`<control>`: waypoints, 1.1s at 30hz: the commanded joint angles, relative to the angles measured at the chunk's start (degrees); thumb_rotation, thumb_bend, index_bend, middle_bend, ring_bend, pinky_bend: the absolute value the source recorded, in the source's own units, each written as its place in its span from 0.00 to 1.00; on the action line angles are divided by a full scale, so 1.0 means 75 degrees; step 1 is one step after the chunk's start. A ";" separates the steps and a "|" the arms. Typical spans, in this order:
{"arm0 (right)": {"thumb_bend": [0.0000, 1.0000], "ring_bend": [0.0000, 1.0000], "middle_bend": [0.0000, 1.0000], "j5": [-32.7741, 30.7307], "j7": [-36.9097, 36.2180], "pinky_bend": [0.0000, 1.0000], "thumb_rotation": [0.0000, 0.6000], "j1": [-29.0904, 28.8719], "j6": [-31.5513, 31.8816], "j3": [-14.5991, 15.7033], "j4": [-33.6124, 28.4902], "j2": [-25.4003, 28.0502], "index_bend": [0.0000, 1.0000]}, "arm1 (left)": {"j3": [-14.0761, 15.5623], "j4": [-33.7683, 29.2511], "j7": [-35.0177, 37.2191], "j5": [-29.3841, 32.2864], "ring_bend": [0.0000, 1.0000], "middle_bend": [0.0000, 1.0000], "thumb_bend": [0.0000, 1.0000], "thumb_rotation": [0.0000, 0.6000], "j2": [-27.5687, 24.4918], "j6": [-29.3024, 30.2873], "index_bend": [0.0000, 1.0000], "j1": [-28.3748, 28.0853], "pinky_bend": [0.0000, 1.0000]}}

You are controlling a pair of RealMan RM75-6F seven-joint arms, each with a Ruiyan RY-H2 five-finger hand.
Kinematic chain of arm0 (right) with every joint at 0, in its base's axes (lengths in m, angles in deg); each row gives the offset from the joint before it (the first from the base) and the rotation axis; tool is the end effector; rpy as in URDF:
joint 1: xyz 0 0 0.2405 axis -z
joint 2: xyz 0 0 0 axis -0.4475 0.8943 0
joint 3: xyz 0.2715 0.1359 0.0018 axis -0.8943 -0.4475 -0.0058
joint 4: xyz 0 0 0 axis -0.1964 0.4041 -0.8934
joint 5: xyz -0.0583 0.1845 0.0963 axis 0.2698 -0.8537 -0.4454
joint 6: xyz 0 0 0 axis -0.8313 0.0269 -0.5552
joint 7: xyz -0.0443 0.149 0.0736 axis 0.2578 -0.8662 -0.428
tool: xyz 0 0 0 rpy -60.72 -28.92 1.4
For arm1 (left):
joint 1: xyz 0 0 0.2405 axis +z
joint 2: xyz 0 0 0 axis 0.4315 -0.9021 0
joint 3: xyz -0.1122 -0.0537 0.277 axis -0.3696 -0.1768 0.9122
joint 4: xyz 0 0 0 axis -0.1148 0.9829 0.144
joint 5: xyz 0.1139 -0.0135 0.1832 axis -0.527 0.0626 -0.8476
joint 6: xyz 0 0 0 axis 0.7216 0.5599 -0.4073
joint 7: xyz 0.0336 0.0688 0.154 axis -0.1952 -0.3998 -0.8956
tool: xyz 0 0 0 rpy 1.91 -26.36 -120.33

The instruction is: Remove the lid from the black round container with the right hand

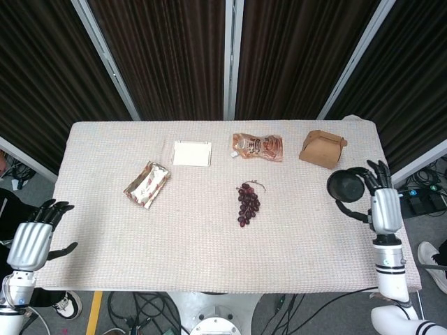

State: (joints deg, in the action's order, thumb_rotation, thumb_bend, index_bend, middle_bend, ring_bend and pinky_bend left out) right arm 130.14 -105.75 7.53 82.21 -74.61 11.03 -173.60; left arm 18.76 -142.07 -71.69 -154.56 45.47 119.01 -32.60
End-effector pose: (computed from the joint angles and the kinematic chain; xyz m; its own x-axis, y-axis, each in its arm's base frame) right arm -0.3286 -0.3336 0.1070 0.0075 0.1541 0.9880 -0.9839 -0.1753 0.0348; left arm -0.3479 0.2229 0.1410 0.4028 -0.0075 0.9153 0.9113 -0.0896 -0.4018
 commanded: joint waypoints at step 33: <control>0.13 0.09 0.45 -0.0747 0.1063 0.00 1.00 -0.0825 -0.3059 0.0280 0.0034 -0.0064 0.39 | -0.0030 0.0039 0.0135 0.0017 0.12 0.19 0.04 1.00 0.0027 0.0033 0.24 -0.0002 0.28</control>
State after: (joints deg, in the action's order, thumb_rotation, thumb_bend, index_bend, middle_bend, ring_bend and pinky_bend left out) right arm 119.88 -99.64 2.14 61.50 -73.75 14.47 -175.10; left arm 18.51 -141.73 -70.65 -154.40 45.63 119.21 -32.63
